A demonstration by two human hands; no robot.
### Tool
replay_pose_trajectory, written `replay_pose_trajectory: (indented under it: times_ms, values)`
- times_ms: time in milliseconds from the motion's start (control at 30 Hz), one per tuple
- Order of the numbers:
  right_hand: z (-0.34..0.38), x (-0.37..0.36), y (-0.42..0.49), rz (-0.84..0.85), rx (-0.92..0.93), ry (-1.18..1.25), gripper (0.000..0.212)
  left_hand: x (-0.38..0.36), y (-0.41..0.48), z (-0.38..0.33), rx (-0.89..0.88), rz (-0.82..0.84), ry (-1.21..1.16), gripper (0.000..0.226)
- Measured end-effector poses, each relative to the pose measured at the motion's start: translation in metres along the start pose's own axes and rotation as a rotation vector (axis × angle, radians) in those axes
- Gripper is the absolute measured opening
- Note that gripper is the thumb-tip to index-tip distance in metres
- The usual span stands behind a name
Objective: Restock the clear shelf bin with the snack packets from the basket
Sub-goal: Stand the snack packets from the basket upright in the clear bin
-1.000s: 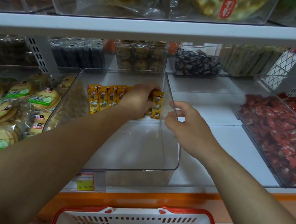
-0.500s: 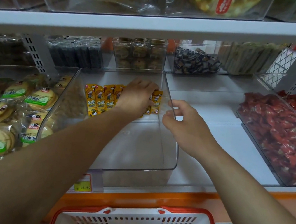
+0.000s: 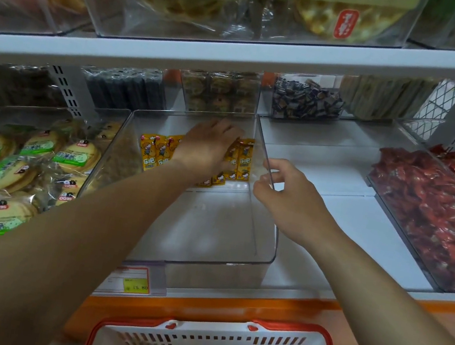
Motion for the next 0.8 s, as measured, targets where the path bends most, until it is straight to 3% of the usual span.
replay_pose_trajectory:
  times_ms: [100, 400, 533, 633, 733, 800]
  values:
    - [0.001, 0.001, 0.0, 0.014, 0.005, -0.005, 0.028, -0.008, -0.014, 0.017, 0.018, 0.064, 0.14, 0.097]
    - [0.004, 0.0, 0.003, 0.017, 0.033, -0.095, 0.026, -0.005, -0.017, 0.016, 0.027, 0.123, 0.219, 0.09]
    - [0.028, 0.005, -0.002, -0.063, 0.132, -0.473, 0.052, 0.043, -0.025, 0.021, 0.061, 0.214, 0.095, 0.07]
    - [0.06, -0.002, -0.008, -0.138, 0.326, -0.741, 0.057, 0.089, -0.055, 0.032, 0.103, 0.277, -0.023, 0.054]
    - [0.084, -0.026, -0.005, -0.085, 0.449, -0.735, 0.046, 0.123, -0.111, 0.056, 0.213, 0.138, -0.121, 0.051]
    - [0.083, -0.054, 0.009, 0.079, 0.404, -0.717, 0.04, 0.134, -0.149, 0.074, 0.351, 0.008, -0.197, 0.053]
Point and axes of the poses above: each hand's wrist, its own y-axis towards the middle knuckle, its own x-axis out of the back of the hand, z = x × y, the point moved 5 cm from there along y, towards the middle knuckle, and after that the axes turned 14 degrees about y, right-handed, at the moved point
